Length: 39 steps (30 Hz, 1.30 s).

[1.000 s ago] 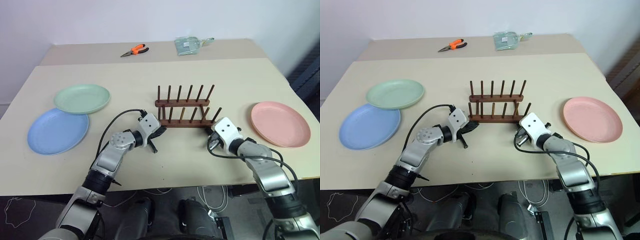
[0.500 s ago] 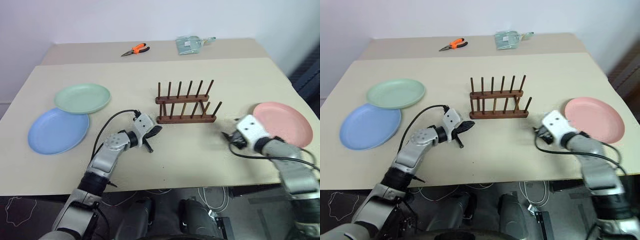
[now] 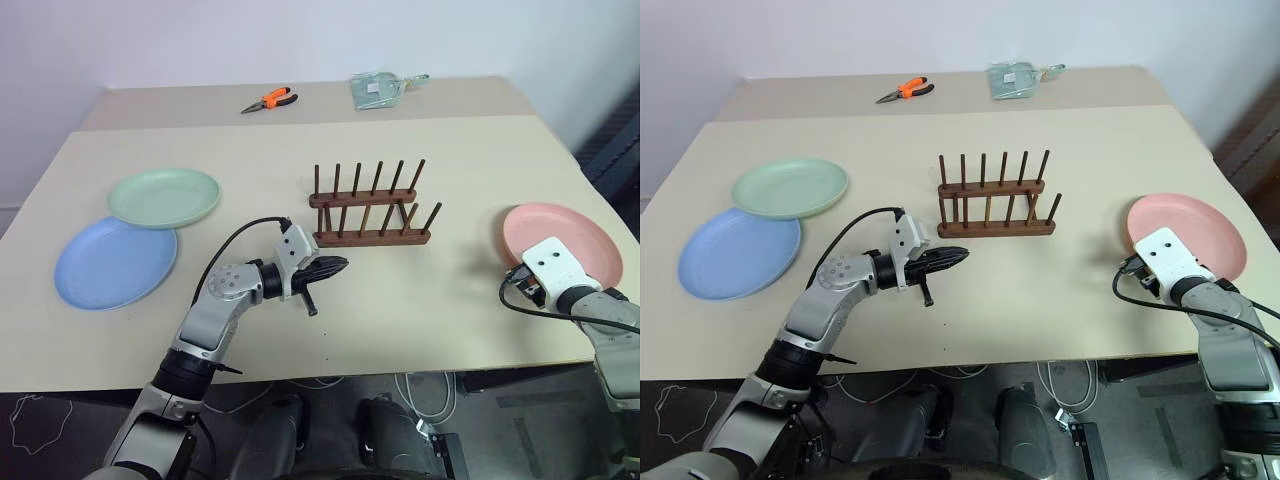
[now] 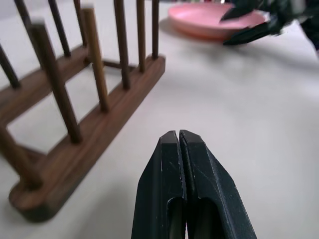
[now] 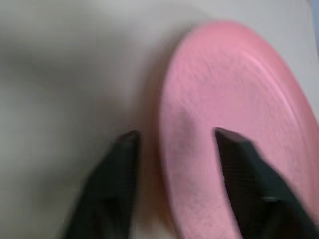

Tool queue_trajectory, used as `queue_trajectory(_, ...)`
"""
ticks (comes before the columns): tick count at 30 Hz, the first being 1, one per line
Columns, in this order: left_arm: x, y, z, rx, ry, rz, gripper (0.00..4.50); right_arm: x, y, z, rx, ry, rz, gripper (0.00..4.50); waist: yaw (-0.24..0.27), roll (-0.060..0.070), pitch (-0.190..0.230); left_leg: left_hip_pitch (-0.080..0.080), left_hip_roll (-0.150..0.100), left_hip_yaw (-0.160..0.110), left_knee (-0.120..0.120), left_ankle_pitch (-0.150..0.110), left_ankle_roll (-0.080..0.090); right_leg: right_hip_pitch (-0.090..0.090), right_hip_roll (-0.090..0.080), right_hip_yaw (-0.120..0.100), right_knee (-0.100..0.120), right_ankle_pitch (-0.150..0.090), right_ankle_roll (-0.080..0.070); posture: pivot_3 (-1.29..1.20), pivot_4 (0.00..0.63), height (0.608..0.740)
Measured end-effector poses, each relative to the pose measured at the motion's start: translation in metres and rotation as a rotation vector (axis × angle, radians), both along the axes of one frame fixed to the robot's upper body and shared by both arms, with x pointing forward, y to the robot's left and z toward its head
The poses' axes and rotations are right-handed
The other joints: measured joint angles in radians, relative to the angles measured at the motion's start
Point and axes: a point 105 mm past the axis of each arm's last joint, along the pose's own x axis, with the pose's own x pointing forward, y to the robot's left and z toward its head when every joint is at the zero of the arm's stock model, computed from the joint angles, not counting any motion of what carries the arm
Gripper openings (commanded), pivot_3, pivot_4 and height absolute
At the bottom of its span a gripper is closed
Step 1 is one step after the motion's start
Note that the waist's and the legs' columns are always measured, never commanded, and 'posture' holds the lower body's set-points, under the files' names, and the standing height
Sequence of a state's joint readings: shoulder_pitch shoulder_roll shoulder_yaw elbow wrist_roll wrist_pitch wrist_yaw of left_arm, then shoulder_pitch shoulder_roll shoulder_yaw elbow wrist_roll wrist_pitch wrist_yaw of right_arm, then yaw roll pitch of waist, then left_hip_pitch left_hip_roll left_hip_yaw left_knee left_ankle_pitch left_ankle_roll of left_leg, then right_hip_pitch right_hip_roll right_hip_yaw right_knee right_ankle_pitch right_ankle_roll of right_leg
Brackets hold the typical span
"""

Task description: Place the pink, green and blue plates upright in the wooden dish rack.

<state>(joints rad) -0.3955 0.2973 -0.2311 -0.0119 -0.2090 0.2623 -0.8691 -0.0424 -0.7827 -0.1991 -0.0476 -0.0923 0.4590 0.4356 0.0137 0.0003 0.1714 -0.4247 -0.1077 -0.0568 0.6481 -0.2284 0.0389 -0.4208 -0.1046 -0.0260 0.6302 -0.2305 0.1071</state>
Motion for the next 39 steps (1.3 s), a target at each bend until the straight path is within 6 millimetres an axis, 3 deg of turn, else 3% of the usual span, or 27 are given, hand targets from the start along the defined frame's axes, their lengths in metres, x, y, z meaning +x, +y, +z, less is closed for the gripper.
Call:
queue_trajectory(1, 0.0, 0.0, 0.0, 0.003, 0.001, 0.0, 0.0, 0.001, 0.0, -0.001, -0.001, 0.004, -0.002, 0.25, 0.0, 0.0, 0.0, 0.0, 0.0, 0.0, 0.0, 0.0, 0.0, 0.0, 0.0, 0.0, 0.0, 0.0, 0.0, 0.0, 0.15, 0.74)
queue_trajectory(2, -0.001, 0.001, 0.0, 0.007, 0.003, 0.0, 0.0, 0.002, 0.001, -0.002, -0.001, 0.006, -0.001, 0.02, 0.0, 0.0, 0.0, 0.0, 0.0, 0.0, 0.0, 0.0, 0.0, 0.0, 0.0, 0.0, 0.0, 0.0, 0.0, 0.0, 0.15, 0.74)
queue_trajectory(7, -0.004, 0.006, -0.005, 0.02, 0.016, 0.006, 0.0, 0.006, 0.003, 0.001, -0.006, -0.013, 0.0, 0.02, 0.0, 0.0, 0.0, 0.0, 0.0, 0.0, 0.0, 0.0, 0.0, 0.0, 0.0, 0.0, 0.0, 0.0, 0.0, 0.0, 0.15, 0.74)
queue_trajectory(9, -0.004, 0.009, -0.005, 0.016, 0.02, 0.012, 0.0, 0.011, 0.01, 0.011, 0.001, -0.051, 0.037, 0.02, -0.002, 0.001, 0.001, 0.0, 0.0, 0.0, 0.0, 0.0, 0.0, 0.0, 0.0, 0.0, 0.0, 0.0, 0.0, 0.0, 0.15, 0.74)
queue_trajectory(11, -0.004, 0.013, -0.002, 0.01, 0.019, 0.019, 0.0, 0.021, 0.031, 0.038, 0.072, -0.151, 0.125, 0.02, -0.007, 0.002, 0.001, 0.0, 0.0, 0.0, 0.0, 0.0, 0.0, -0.002, 0.001, 0.002, 0.001, 0.0, 0.0, 0.0, 0.15, 0.74)
queue_trajectory(14, -0.006, 0.016, 0.003, -0.005, 0.011, 0.02, 0.0, 0.029, 0.077, 0.108, 0.282, -0.385, 0.315, 0.02, -0.009, 0.003, 0.002, 0.0, 0.001, 0.0, 0.0, 0.0, 0.0, -0.002, 0.002, 0.003, 0.001, 0.0, 0.0, 0.0, 0.15, 0.74)
queue_trajectory(16, -0.006, 0.017, 0.005, -0.019, 0.013, 0.024, 0.0, 0.021, 0.109, 0.159, 0.492, -0.522, 0.474, 0.02, -0.003, 0.003, 0.002, 0.0, 0.001, -0.001, 0.0, 0.0, 0.0, -0.002, 0.002, 0.003, 0.001, 0.0, 0.0, 0.0, 0.15, 0.74)
queue_trajectory(18, -0.007, 0.02, 0.006, -0.038, 0.019, 0.03, 0.0, 0.007, 0.134, 0.188, 0.643, -0.569, 0.615, 0.02, 0.004, 0.001, 0.002, -0.001, 0.0, -0.003, 0.0, 0.0, 0.0, -0.001, 0.002, 0.003, -0.001, 0.0, 0.0, 0.0, 0.15, 0.74)
queue_trajectory(19, -0.007, 0.022, 0.006, -0.046, 0.024, 0.032, 0.0, 0.003, 0.142, 0.193, 0.707, -0.566, 0.662, 0.02, 0.006, 0.001, 0.002, -0.001, 0.0, -0.004, 0.0, -0.001, 0.001, -0.001, 0.002, 0.003, -0.002, 0.0, 0.0, 0.0, 0.15, 0.74)
queue_trajectory(21, -0.009, 0.021, 0.007, -0.057, 0.029, 0.028, 0.0, -0.004, 0.16, 0.194, 0.894, -0.505, 0.75, 0.02, 0.009, 0.001, 0.002, -0.001, -0.001, -0.004, 0.0, -0.001, 0.002, 0.0, 0.001, 0.004, -0.003, 0.0, 0.0, 0.0, 0.15, 0.74)
queue_trajectory(25, -0.011, 0.019, 0.01, -0.074, 0.027, 0.021, 0.0, -0.009, 0.174, 0.189, 1.043, -0.406, 0.812, 0.02, 0.008, 0.001, 0.002, -0.001, -0.001, -0.003, 0.0, -0.001, 0.002, -0.001, 0.001, 0.005, -0.002, 0.0, 0.0, 0.0, 0.15, 0.74)
queue_trajectory(39, -0.018, 0.019, 0.008, -0.072, 0.03, 0.028, 0.0, 0.015, 0.16, 0.171, 1.309, -0.279, 0.756, 0.02, -0.002, 0.002, 0.002, -0.001, 0.0, -0.001, 0.0, -0.001, 0.002, -0.003, 0.001, 0.007, -0.001, 0.0, 0.0, 0.0, 0.15, 0.74)
